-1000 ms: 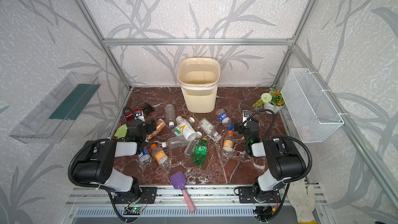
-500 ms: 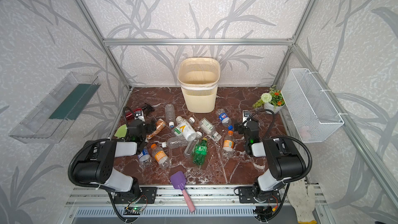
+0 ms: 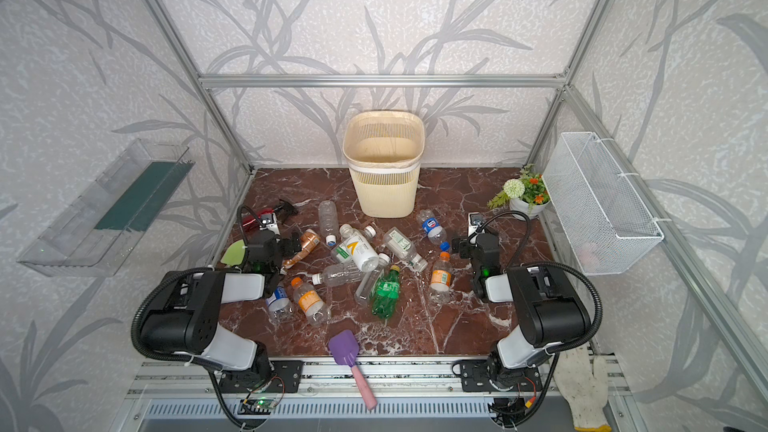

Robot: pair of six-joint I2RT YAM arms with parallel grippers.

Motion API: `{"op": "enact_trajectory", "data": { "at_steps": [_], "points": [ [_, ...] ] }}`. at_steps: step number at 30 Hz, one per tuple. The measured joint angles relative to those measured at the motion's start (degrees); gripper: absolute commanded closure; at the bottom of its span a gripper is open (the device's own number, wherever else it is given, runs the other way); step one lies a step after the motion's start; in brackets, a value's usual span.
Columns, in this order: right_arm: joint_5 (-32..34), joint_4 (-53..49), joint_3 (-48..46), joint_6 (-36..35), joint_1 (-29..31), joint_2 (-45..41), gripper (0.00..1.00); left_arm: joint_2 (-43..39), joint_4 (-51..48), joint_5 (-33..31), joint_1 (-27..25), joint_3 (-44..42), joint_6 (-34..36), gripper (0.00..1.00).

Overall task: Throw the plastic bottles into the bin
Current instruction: 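Move the right gripper over the orange-capped bottle while the left arm reaches forward, then lower the right gripper and grasp the orange-capped bottle by its neck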

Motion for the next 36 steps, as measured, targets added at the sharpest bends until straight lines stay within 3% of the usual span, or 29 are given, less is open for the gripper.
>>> {"op": "enact_trajectory", "data": {
  "at_steps": [3,5,9,14,23,29,36],
  "points": [
    [-0.57,0.0,0.0,0.02,-0.39,0.0,0.02,0.0,0.0,0.0,0.0,0.0,0.11,0.14],
    [-0.7,-0.02,0.0,0.17,-0.39,0.0,0.14,0.0,-0.02,0.02,0.0,0.0,0.15,0.16],
    [-1.07,-2.25,0.39,0.24,-0.39,-0.7,0.2,-0.46,-1.46,0.02,0.0,0.44,0.2,0.26],
    [0.74,-13.46,5.95,0.5,-0.37,-5.84,0.21,-6.21,-16.55,-2.05,-0.04,9.4,-1.11,0.31],
    [4.13,-44.76,22.32,11.28,0.37,-13.81,0.21,-15.19,-44.5,-6.21,-0.79,28.15,-16.98,0.31],
    [4.35,-67.23,28.92,18.71,6.27,-20.13,0.21,-17.57,-60.96,0.87,-1.88,35.71,-20.35,0.27],
    [6.58,-87.69,30.32,30.86,18.03,-24.06,0.22,-19.06,-67.3,12.63,-1.99,36.09,-18.56,0.27]
  ]
}}
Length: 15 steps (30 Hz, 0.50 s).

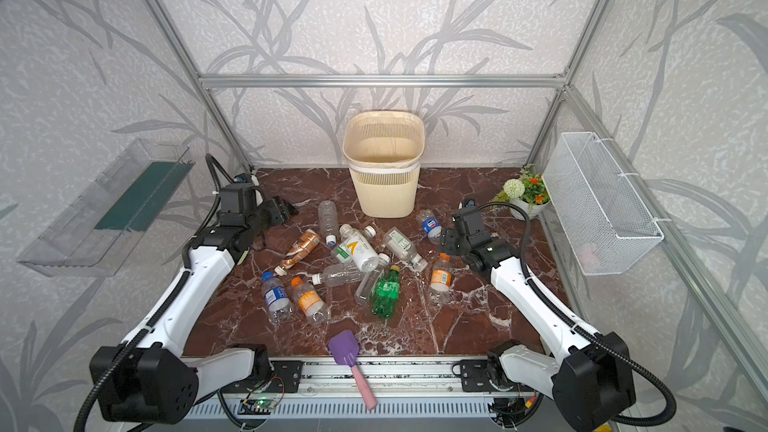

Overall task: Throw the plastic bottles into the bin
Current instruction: 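Lower the right gripper and grasp the orange-capped bottle by its neck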

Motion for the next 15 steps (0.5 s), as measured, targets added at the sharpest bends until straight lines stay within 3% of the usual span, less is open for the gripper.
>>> {"op": "enact_trajectory", "data": {
  "at_steps": [6,15],
  "points": [
    [-0.55,-6.54,-1.14,8.5,4.63,1.22,0.19,0.74,0.07,7.41,0.0,-0.42,-0.85,0.27],
    [-5.79,-4.35,-1.84,10.71,5.84,10.4,0.16,-0.9,0.04,10.82,0.0,-1.86,-1.01,0.27]
  ]
}}
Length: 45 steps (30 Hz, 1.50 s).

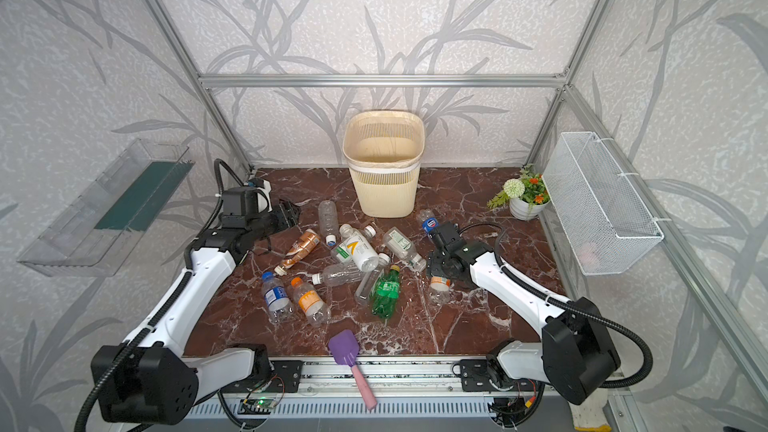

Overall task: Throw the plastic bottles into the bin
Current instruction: 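Lower the right gripper and grasp the orange-capped bottle by its neck, then lift the orange-capped bottle with the right gripper and drop it into the bin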

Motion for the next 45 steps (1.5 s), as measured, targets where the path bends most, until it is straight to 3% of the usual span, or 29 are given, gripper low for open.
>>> {"op": "enact_trajectory", "data": {
  "at_steps": [16,23,32,40,45],
  "points": [
    [-0.28,5.11,-0.37,-0.7,0.0,7.5,0.24,-1.27,-0.07,0.83,-0.02,-0.09,-0.42,0.27],
    [0.26,4.76,-0.22,-0.66,0.0,11.61,0.42,-1.25,-0.07,0.72,-0.02,-0.09,-0.42,0.27],
    [1.14,4.33,0.44,-0.59,0.17,11.87,0.51,-0.72,-0.11,0.48,-0.07,-0.09,-0.39,0.27],
    [3.34,4.04,-1.7,-1.75,0.17,0.72,0.5,-0.17,-0.15,0.48,-0.07,-0.09,-0.37,0.27],
    [8.61,6.69,-2.25,-9.57,0.15,-11.74,0.48,-0.15,-0.02,0.52,-0.07,-0.15,-0.35,0.27]
  ]
}}
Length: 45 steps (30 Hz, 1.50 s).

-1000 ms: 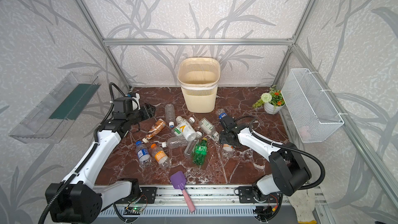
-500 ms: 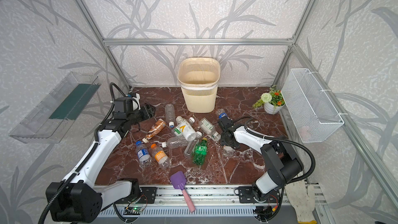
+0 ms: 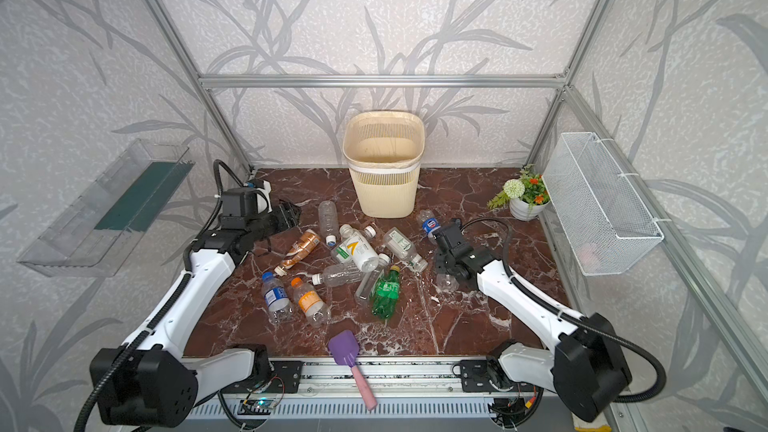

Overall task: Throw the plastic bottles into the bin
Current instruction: 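Lift the orange-capped bottle with the right gripper and drop it into the bin, then grasp the clear lime-labelled bottle with the left gripper while the right arm returns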

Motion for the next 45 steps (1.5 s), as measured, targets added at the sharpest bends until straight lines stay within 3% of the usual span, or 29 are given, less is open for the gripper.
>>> {"op": "enact_trajectory", "data": {
  "at_steps": [7,14,18,21,23,25,28,31,35,45],
  "points": [
    [5.18,15.78,0.13,-16.11,0.0,-17.25,0.45,-0.02,0.48,-0.02,-0.13,-0.98,0.04,0.27],
    [3.8,34.12,5.97,-28.68,0.0,-17.53,0.43,-0.46,1.42,-1.7,-2.62,-2.1,-0.7,0.28],
    [-0.9,42.14,19.34,-30.75,-0.02,-7.96,0.42,-5.11,3.52,-4.5,-6.12,-5.51,-3.3,0.28],
    [-6.73,45.46,33.99,-29.51,-1.11,4.96,0.38,-9.6,4.39,-6.69,-8.9,-8.85,-5.49,0.28],
    [-10.58,42.42,48.85,-27.78,-2.43,16.26,0.26,-11.63,4.44,-7.72,-10.29,-10.27,-6.75,0.27],
    [-14.62,33.75,69.0,-25.79,-4.04,31.19,0.0,-12.96,3.82,-8.81,-11.34,-10.93,-7.52,0.27],
    [-17.62,20.15,86.51,-25.66,-5.6,45.07,0.01,-14.49,2.58,-10.05,-12.33,-10.97,-7.69,0.28],
    [-17.92,13.9,81.05,-26.25,-6.27,45.22,0.01,-16.2,1.22,-10.54,-12.81,-10.97,-7.48,0.27],
    [-16.9,17.31,56.74,-27.67,-6.23,31.71,0.01,-16.24,0.0,-10.73,-13.03,-10.97,-6.91,0.27],
    [-12.17,26.84,26.88,-27.93,-6.62,1.33,0.01,-6.84,-0.24,-11.04,-18.71,-9.33,-10.38,0.18]
  ]
}}
